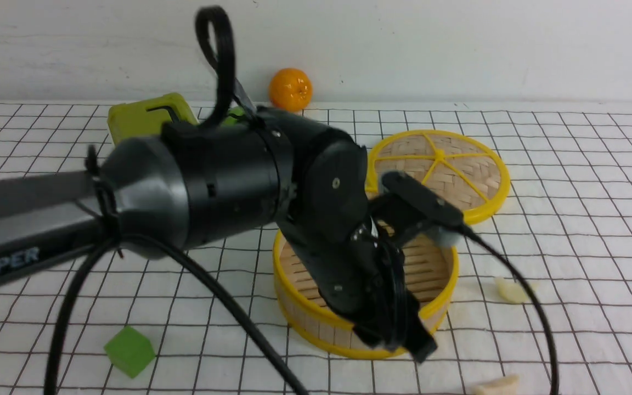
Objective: Put the dumplings into the steamer on the table with the white tablecloth.
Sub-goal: 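Place the dumpling into the bamboo steamer basket with the left gripper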
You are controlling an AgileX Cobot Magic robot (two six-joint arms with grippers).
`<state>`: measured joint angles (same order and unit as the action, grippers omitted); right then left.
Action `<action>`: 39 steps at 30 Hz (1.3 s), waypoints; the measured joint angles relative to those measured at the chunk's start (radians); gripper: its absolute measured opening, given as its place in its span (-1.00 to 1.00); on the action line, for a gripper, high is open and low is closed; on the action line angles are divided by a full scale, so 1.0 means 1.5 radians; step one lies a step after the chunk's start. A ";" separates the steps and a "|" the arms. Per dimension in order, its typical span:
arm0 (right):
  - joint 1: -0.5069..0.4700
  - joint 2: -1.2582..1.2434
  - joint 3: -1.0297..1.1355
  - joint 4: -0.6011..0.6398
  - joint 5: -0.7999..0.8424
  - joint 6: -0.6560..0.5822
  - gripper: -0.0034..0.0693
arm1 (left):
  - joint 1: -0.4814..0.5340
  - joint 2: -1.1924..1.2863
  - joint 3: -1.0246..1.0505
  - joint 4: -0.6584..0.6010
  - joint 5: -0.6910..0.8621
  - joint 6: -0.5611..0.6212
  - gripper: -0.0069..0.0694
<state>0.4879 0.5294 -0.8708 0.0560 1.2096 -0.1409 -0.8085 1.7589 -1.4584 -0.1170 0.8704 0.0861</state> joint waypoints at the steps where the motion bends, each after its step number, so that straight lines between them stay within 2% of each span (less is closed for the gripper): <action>1: 0.000 0.000 0.000 0.000 -0.001 0.000 -0.50 | 0.008 -0.001 -0.011 0.009 0.000 -0.046 -0.12; 2: 0.000 0.000 0.000 0.000 -0.001 0.000 -0.50 | 0.013 -0.002 -0.017 0.017 -0.001 -0.067 -0.12; 3: 0.000 0.000 0.000 0.000 -0.007 0.000 -0.50 | 0.044 0.000 -0.038 0.037 -0.006 -0.155 -0.12; 7: 0.000 0.000 0.000 0.000 -0.017 0.000 -0.50 | 0.118 0.011 -0.061 0.052 -0.042 -0.244 -0.12; 10: 0.000 0.000 0.000 0.000 -0.029 0.000 -0.49 | 0.161 0.034 -0.063 0.045 -0.072 -0.261 -0.12; 13: 0.000 0.000 0.000 0.001 -0.033 0.008 -0.48 | 0.176 0.068 -0.063 0.036 -0.082 -0.263 -0.12; 16: 0.000 0.000 0.000 0.001 -0.038 0.023 -0.47 | 0.179 0.105 -0.063 0.030 -0.089 -0.266 -0.13; 24: 0.000 0.016 0.000 -0.027 -0.029 0.147 -0.47 | 0.179 0.171 -0.063 0.021 -0.157 -0.281 -0.13; 27: 0.000 0.033 0.000 -0.022 -0.023 0.150 -0.47 | 0.179 0.176 -0.063 0.020 -0.168 -0.288 -0.14; 30: 0.000 0.047 0.000 -0.001 -0.019 0.129 -0.47 | 0.179 0.181 -0.063 0.019 -0.173 -0.291 -0.07; 31: 0.000 0.059 0.000 0.022 -0.013 0.099 -0.47 | 0.179 0.181 -0.063 0.019 -0.172 -0.293 0.07; 32: 0.000 0.059 0.000 0.022 -0.012 0.094 -0.47 | 0.179 0.181 -0.063 0.019 -0.173 -0.293 0.08; 33: 0.000 0.073 0.000 0.042 -0.005 0.058 -0.47 | 0.179 0.176 -0.063 0.020 -0.166 -0.293 0.22; 35: 0.000 0.083 0.000 0.052 0.002 0.029 -0.47 | 0.179 0.166 -0.063 0.022 -0.155 -0.293 0.31; 36: 0.000 0.100 -0.002 0.060 0.014 -0.010 -0.47 | 0.179 0.142 -0.063 0.029 -0.133 -0.280 0.40; 39: 0.000 0.136 -0.015 0.068 0.029 -0.065 -0.47 | 0.179 0.064 -0.063 0.040 -0.068 -0.240 0.43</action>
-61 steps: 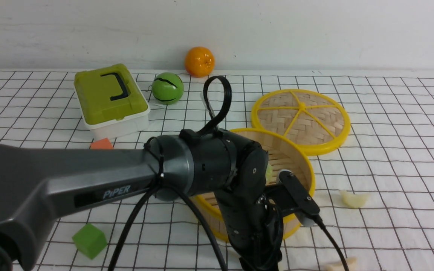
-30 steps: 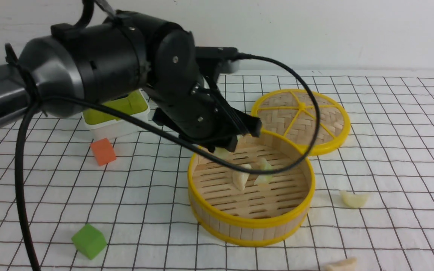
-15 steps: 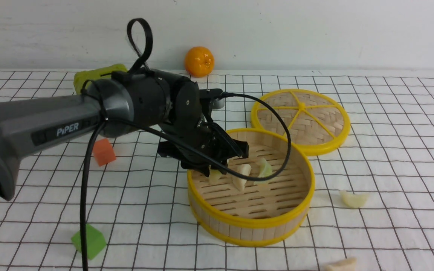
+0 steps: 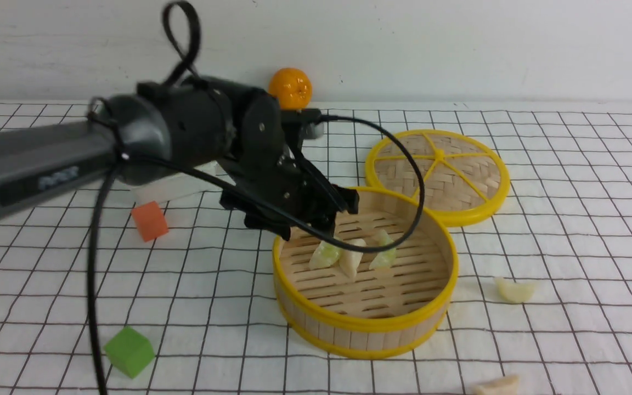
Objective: Put the dumplings into the steamer on the table with the white tablecloth.
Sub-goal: 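Place the dumpling into the bamboo steamer basket with the left gripper, then reach for and grasp a dumpling lying on the table beside the steamer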
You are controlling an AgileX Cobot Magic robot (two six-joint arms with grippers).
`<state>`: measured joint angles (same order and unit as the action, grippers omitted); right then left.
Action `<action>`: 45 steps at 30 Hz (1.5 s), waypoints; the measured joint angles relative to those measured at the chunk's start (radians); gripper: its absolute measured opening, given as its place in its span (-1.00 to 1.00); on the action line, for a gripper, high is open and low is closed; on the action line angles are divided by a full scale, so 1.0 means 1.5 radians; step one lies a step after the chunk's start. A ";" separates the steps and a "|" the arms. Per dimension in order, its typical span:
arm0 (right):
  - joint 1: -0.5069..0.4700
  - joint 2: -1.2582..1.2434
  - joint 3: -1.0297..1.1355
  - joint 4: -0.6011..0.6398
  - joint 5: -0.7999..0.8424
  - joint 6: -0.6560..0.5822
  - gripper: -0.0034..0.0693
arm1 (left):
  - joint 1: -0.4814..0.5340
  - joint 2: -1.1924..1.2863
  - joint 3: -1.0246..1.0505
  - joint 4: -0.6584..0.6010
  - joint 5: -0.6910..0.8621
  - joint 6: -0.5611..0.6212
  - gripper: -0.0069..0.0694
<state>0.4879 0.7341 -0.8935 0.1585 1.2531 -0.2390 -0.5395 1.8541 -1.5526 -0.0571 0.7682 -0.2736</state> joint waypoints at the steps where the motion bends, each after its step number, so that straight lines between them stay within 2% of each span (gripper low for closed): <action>1: 0.000 0.012 -0.004 0.001 0.000 -0.017 -0.47 | 0.000 -0.019 0.001 0.002 0.014 0.012 0.42; 4: 0.000 0.044 -0.021 0.003 0.001 -0.067 -0.46 | 0.000 -0.107 0.020 0.011 0.051 0.035 0.37; 7: 0.000 0.102 -0.041 0.004 0.000 -0.155 -0.46 | 0.000 -0.249 0.110 0.028 0.062 0.045 0.17; 8: 0.000 0.105 -0.041 0.004 0.000 -0.155 -0.46 | 0.000 -0.257 0.116 0.027 0.062 0.045 0.15; 9: 0.000 0.130 -0.044 0.004 -0.003 -0.198 -0.47 | 0.000 -0.328 0.185 0.028 0.062 0.045 0.02; 11: 0.000 0.148 -0.044 0.005 -0.004 -0.228 -0.49 | 0.000 -0.366 0.226 0.026 0.062 0.045 -0.09; 13: 0.000 0.192 -0.044 0.005 -0.005 -0.304 -0.54 | 0.000 -0.462 0.337 0.016 0.056 0.045 -0.30; 14: 0.000 0.192 -0.044 0.005 -0.005 -0.310 -0.54 | 0.000 -0.476 0.353 0.015 0.053 0.045 -0.33; 17: 0.000 0.255 -0.044 0.005 -0.037 -0.417 -0.54 | 0.000 -0.597 0.485 -0.002 0.018 0.045 -0.57; 19: 0.000 0.287 -0.044 0.005 -0.065 -0.435 -0.49 | 0.000 -0.644 0.529 -0.012 -0.003 0.045 -0.66; 22: 0.000 0.328 -0.044 0.005 -0.096 -0.446 -0.35 | 0.000 -0.699 0.576 -0.030 -0.022 0.045 -0.73; 27: 0.000 0.428 -0.044 0.002 -0.187 -0.451 0.29 | 0.000 -0.744 0.615 -0.059 -0.029 0.045 -0.77; 30: 0.000 0.490 -0.044 -0.004 -0.220 -0.472 0.52 | 0.000 -0.741 0.617 -0.072 -0.028 0.045 -0.77; 33: 0.000 0.528 -0.044 -0.014 -0.225 -0.488 0.58 | 0.000 -0.737 0.617 -0.075 -0.027 0.045 -0.77; 38: 0.000 0.607 -0.044 -0.038 -0.258 -0.503 0.52 | 0.000 -0.731 0.617 -0.075 -0.026 0.047 -0.77; 42: 0.000 0.646 -0.044 -0.038 -0.300 -0.502 0.26 | 0.000 -0.730 0.617 -0.075 -0.026 0.049 -0.77; 45: 0.000 0.666 -0.044 -0.043 -0.309 -0.503 -0.02 | 0.000 -0.730 0.617 -0.074 -0.026 0.050 -0.77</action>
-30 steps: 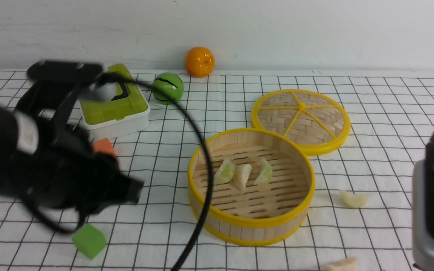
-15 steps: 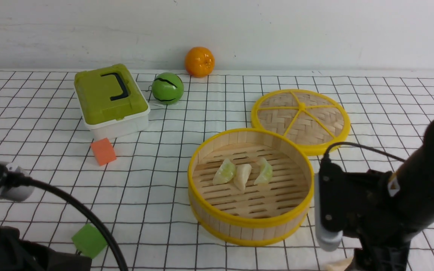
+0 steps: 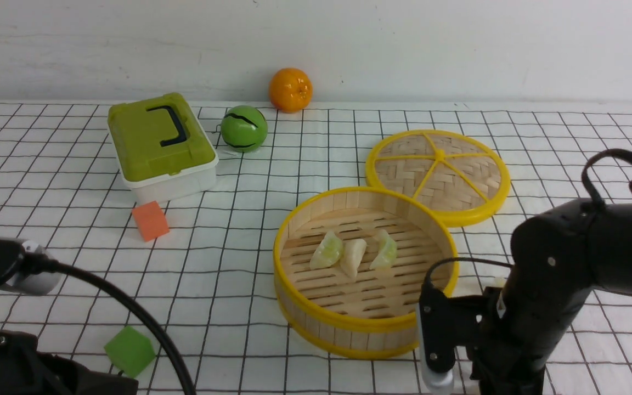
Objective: Put the dumplings into the steamer on the table with the white tablecloth.
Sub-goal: 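Reach for and grasp a dumpling lying on the table beside the steamer, then place the dumpling in the bamboo steamer basket with the right gripper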
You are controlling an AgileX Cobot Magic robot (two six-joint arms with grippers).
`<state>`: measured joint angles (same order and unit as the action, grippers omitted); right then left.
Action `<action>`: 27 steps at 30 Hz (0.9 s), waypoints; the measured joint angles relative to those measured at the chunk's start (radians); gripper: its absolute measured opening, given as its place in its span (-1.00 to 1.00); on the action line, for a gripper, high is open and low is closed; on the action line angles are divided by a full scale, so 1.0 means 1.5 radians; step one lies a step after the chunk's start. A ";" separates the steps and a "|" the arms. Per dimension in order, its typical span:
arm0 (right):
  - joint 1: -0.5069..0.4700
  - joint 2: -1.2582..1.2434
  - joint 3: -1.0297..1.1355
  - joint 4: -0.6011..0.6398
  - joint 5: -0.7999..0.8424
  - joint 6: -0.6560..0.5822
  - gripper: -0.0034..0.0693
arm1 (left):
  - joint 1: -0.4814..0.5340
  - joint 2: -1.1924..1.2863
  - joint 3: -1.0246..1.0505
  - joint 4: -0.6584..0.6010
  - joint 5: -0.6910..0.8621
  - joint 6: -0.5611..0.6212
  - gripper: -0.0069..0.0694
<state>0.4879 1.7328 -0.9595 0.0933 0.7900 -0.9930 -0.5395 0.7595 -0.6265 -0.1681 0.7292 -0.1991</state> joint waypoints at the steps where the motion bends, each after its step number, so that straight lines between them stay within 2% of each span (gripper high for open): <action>1: 0.000 0.003 0.000 -0.005 0.000 0.001 -0.15 | 0.000 0.000 0.000 0.001 0.000 0.000 -0.77; 3: 0.000 0.004 -0.004 -0.013 0.006 0.012 -0.26 | 0.000 0.000 0.000 0.002 0.000 0.001 -0.77; 11: 0.001 -0.034 -0.100 -0.027 0.108 0.114 -0.26 | 0.000 0.000 0.000 0.002 0.000 0.000 -0.77; 14: 0.010 -0.059 -0.204 0.042 0.166 0.196 -0.26 | 0.000 0.000 0.000 0.002 0.000 0.000 -0.77; 15: 0.011 -0.059 -0.210 0.048 0.166 0.196 -0.26 | 0.000 0.000 0.000 0.002 0.000 0.000 -0.76; 16: 0.017 -0.059 -0.247 0.091 0.170 0.237 -0.26 | 0.000 0.000 0.000 0.002 0.000 0.000 -0.76; 17: 0.022 -0.055 -0.277 0.129 0.163 0.264 -0.26 | 0.000 0.000 0.000 0.002 0.000 0.000 -0.76; 21: 0.033 -0.021 -0.316 0.182 0.107 0.318 -0.26 | 0.000 0.000 0.000 0.002 0.001 0.000 -0.74; 27: 0.034 0.066 -0.320 0.188 0.033 0.345 -0.27 | 0.000 0.000 0.000 0.002 0.014 0.002 -0.72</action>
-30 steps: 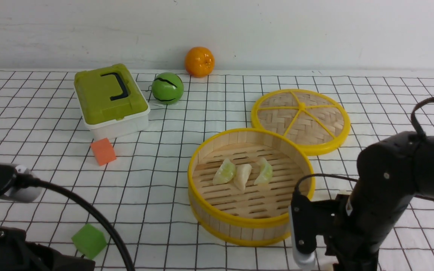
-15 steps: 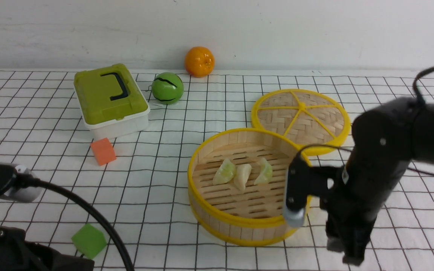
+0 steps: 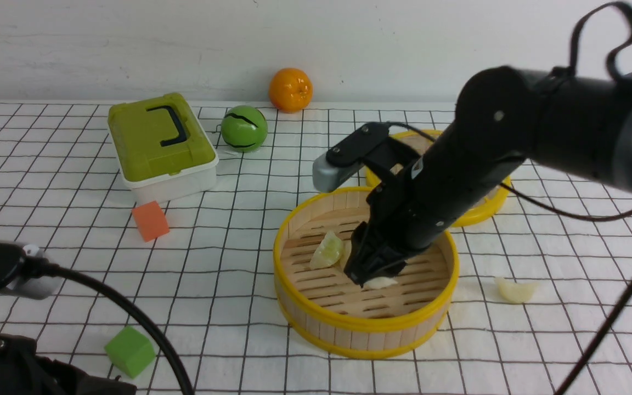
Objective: Put the dumplings into the steamer on the table with the white tablecloth.
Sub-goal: 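Place the dumpling in the bamboo steamer basket with the right gripper, then reach for and grasp a dumpling lying on the table beside the steamer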
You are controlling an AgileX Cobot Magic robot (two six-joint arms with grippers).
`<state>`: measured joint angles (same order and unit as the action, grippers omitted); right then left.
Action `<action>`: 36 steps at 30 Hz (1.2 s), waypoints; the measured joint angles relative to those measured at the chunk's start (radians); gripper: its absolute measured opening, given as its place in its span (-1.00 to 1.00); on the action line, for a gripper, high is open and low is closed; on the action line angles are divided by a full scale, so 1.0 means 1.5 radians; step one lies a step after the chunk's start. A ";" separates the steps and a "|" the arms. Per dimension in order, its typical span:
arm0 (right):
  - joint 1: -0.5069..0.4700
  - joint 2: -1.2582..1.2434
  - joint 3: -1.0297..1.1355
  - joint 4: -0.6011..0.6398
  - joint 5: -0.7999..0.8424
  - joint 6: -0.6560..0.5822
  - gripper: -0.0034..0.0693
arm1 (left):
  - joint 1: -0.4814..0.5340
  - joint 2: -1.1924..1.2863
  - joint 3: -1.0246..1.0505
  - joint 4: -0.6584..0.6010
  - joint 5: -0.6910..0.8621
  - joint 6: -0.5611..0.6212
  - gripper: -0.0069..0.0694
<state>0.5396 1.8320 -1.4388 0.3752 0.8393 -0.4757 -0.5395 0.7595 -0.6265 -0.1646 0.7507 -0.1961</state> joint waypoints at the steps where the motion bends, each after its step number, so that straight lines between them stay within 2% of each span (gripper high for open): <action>1: 0.003 0.024 0.000 -0.004 -0.009 0.000 -0.27 | 0.000 0.000 0.000 0.000 0.009 0.005 -0.72; 6: 0.022 0.065 0.000 -0.045 -0.044 0.000 -0.28 | 0.000 0.000 0.000 0.000 0.023 0.012 -0.72; 9: 0.025 0.073 0.000 -0.066 -0.068 0.022 -0.21 | 0.000 0.000 0.000 0.000 0.023 0.013 -0.71; 15: 0.026 0.077 -0.010 -0.079 -0.073 0.108 0.32 | 0.000 0.000 0.001 0.005 0.022 0.013 -0.69; 17: 0.026 0.075 -0.016 -0.081 -0.056 0.117 0.39 | 0.000 0.000 0.001 0.005 0.022 0.013 -0.68; 19: 0.025 0.060 -0.046 -0.115 0.028 0.127 0.50 | 0.000 0.000 0.001 0.008 0.023 0.013 -0.68; 22: 0.011 0.036 -0.073 -0.158 0.126 0.133 0.52 | 0.000 0.000 0.001 0.009 0.023 0.013 -0.67; 26: -0.048 -0.001 -0.081 -0.201 0.221 0.133 0.47 | 0.000 0.000 0.001 0.009 0.023 0.013 -0.67; 27: -0.081 -0.005 -0.082 -0.208 0.240 0.131 0.43 | 0.000 0.000 0.001 0.009 0.023 0.013 -0.67; 32: -0.173 -0.003 -0.073 -0.211 0.224 0.095 0.37 | 0.000 0.000 0.001 0.009 0.023 0.013 -0.67; 34: -0.195 0.002 -0.059 -0.201 0.199 0.055 0.36 | 0.000 0.000 0.001 0.009 0.023 0.013 -0.67; 36: -0.215 0.023 -0.043 -0.194 0.180 -0.032 0.36 | 0.000 0.001 0.001 0.009 0.021 0.013 -0.67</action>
<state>0.2166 1.8658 -1.5037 0.0843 1.1097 -0.5232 -0.5395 0.7606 -0.6254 -0.1508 0.7823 -0.1765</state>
